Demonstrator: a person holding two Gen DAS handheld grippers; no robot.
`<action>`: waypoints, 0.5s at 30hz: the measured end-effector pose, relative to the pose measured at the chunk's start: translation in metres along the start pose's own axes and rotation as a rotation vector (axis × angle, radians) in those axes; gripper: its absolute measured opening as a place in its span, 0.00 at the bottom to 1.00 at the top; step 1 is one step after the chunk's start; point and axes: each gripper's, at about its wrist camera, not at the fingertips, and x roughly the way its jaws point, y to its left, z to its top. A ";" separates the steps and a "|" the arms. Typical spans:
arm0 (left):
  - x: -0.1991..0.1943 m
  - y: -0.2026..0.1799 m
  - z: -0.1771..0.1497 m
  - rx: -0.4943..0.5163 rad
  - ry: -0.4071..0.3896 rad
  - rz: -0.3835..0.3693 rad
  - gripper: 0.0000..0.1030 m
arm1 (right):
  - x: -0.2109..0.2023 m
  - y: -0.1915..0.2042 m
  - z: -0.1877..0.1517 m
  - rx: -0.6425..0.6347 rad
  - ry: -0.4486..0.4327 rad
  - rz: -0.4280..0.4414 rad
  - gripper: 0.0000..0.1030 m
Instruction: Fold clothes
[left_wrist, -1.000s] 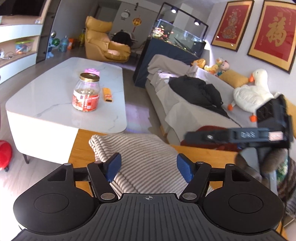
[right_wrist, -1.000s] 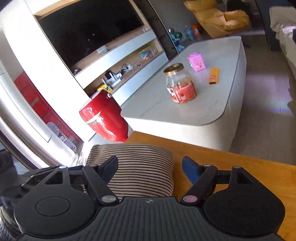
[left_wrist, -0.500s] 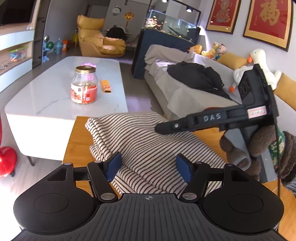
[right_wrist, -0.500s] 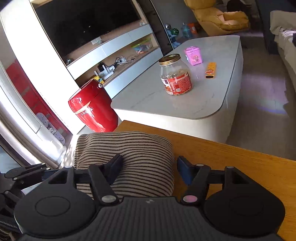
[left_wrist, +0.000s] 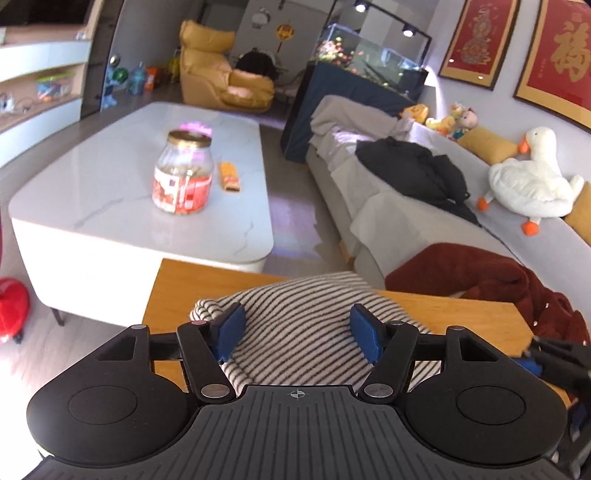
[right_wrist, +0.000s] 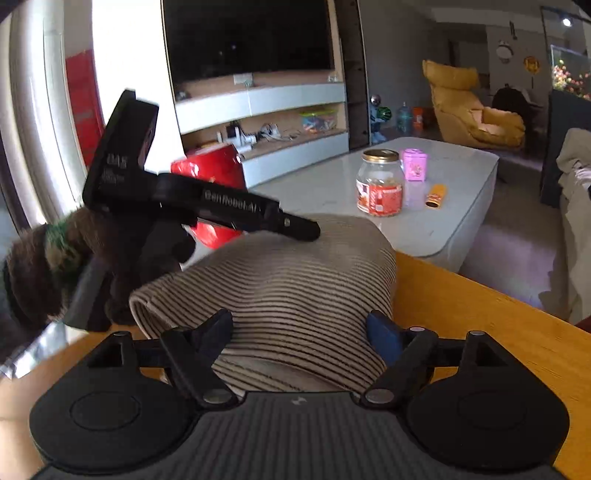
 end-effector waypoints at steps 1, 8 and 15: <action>0.001 0.003 -0.002 -0.019 -0.002 -0.006 0.69 | 0.006 -0.003 -0.004 0.020 0.010 -0.003 0.87; -0.005 -0.002 -0.004 -0.023 -0.009 0.046 0.69 | -0.005 -0.029 -0.021 0.259 0.019 0.025 0.93; -0.103 -0.059 -0.052 -0.005 -0.132 0.179 0.97 | -0.080 -0.029 -0.049 0.192 -0.058 -0.108 1.00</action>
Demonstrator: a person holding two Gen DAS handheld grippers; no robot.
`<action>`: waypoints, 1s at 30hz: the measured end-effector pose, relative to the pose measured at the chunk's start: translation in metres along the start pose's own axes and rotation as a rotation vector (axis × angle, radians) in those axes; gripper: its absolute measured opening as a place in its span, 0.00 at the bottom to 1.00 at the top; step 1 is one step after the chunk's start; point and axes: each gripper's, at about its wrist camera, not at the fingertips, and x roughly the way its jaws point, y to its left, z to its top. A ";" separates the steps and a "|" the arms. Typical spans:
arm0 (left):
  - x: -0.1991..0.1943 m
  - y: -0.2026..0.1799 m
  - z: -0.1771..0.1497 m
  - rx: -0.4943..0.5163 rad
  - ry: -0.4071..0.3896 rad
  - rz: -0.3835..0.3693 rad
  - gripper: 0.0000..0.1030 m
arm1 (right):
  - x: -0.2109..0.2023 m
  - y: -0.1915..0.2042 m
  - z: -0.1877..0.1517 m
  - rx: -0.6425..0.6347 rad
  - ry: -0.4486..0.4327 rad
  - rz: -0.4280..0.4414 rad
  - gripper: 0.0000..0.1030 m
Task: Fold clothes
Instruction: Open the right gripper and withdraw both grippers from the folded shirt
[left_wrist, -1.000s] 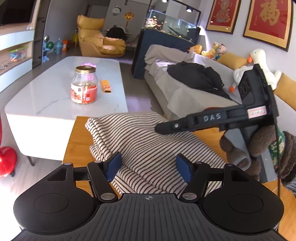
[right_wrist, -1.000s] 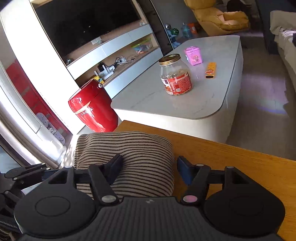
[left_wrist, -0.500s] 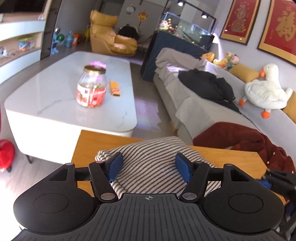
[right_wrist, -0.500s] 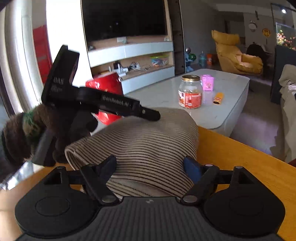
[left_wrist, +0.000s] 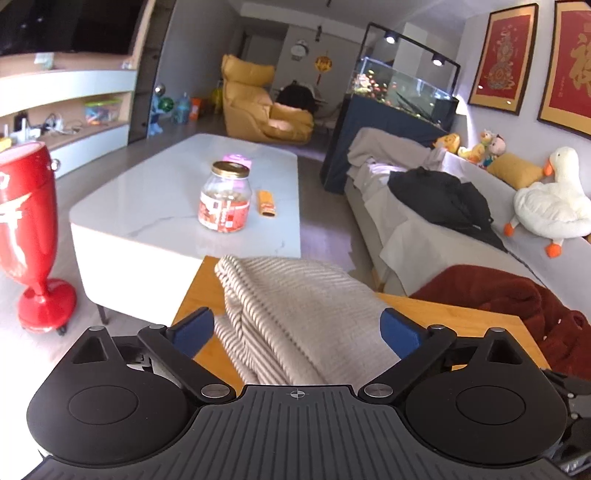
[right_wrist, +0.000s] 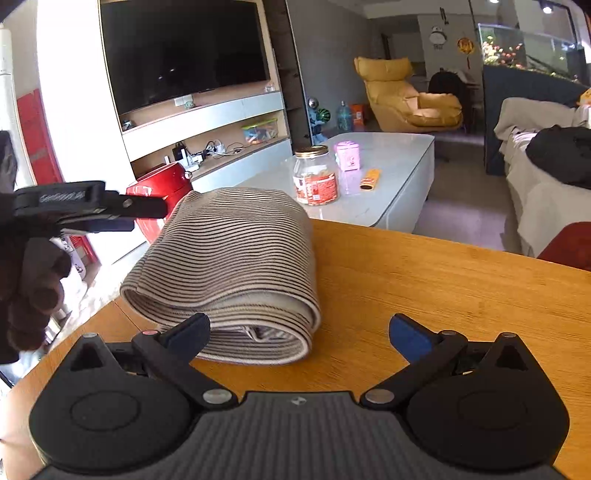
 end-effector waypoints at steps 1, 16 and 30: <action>-0.012 -0.007 -0.011 -0.002 0.001 0.014 0.98 | -0.004 -0.004 -0.002 -0.003 0.007 -0.014 1.00; -0.040 -0.086 -0.121 0.043 0.117 0.311 1.00 | -0.003 -0.012 -0.041 -0.084 0.123 -0.176 1.00; -0.036 -0.108 -0.138 -0.093 0.078 0.550 1.00 | 0.004 -0.019 -0.041 -0.074 0.106 -0.169 1.00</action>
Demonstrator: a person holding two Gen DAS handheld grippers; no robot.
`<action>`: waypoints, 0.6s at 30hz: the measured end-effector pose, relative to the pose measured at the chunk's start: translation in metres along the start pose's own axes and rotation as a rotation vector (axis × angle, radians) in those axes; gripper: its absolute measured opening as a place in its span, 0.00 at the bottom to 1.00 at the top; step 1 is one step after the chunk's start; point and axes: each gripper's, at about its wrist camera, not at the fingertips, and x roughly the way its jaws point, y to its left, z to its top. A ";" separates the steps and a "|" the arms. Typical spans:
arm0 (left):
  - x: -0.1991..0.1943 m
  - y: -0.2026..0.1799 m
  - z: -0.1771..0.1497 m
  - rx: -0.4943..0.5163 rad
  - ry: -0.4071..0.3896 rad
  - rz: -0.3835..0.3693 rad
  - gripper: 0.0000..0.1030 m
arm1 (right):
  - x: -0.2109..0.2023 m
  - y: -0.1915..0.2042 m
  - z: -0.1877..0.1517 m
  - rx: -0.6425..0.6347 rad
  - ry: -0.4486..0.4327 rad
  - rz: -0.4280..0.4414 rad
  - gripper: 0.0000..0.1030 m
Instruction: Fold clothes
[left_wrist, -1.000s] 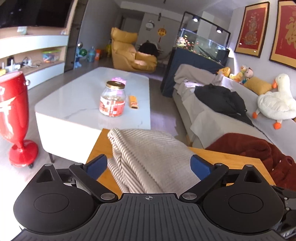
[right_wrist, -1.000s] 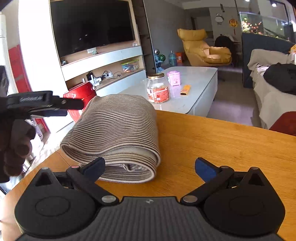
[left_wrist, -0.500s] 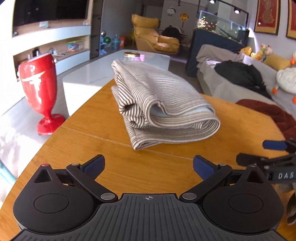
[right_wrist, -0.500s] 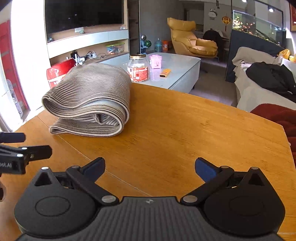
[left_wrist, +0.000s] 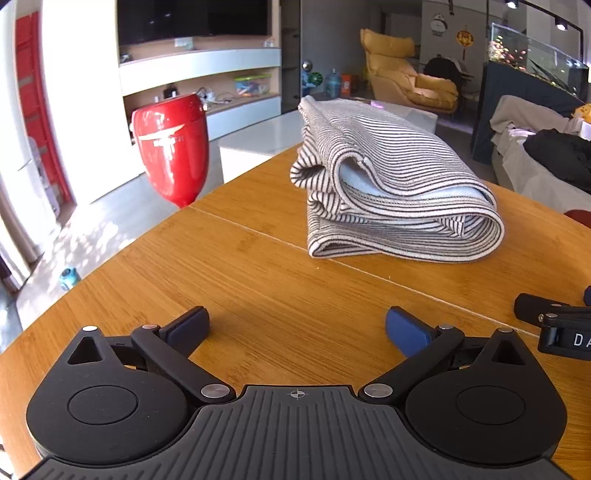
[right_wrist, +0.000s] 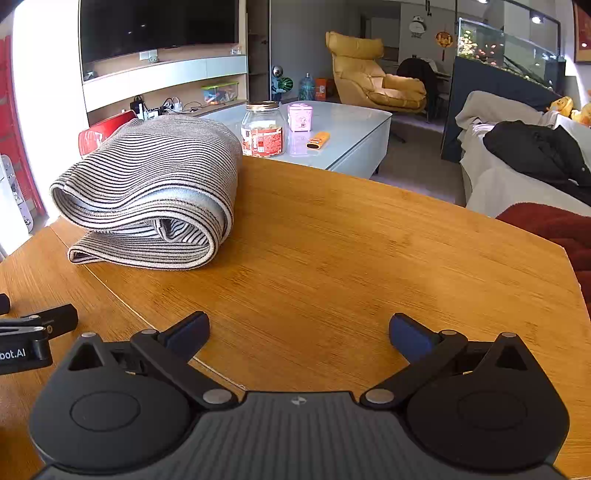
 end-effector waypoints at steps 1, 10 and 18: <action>0.000 0.000 0.000 0.000 0.000 -0.002 1.00 | 0.000 0.000 0.000 0.000 0.000 0.000 1.00; 0.001 -0.003 0.002 0.000 0.001 -0.002 1.00 | 0.000 0.002 0.000 0.000 0.000 0.000 1.00; 0.002 -0.002 0.002 -0.001 0.001 -0.003 1.00 | 0.000 0.001 0.000 0.000 0.000 0.000 1.00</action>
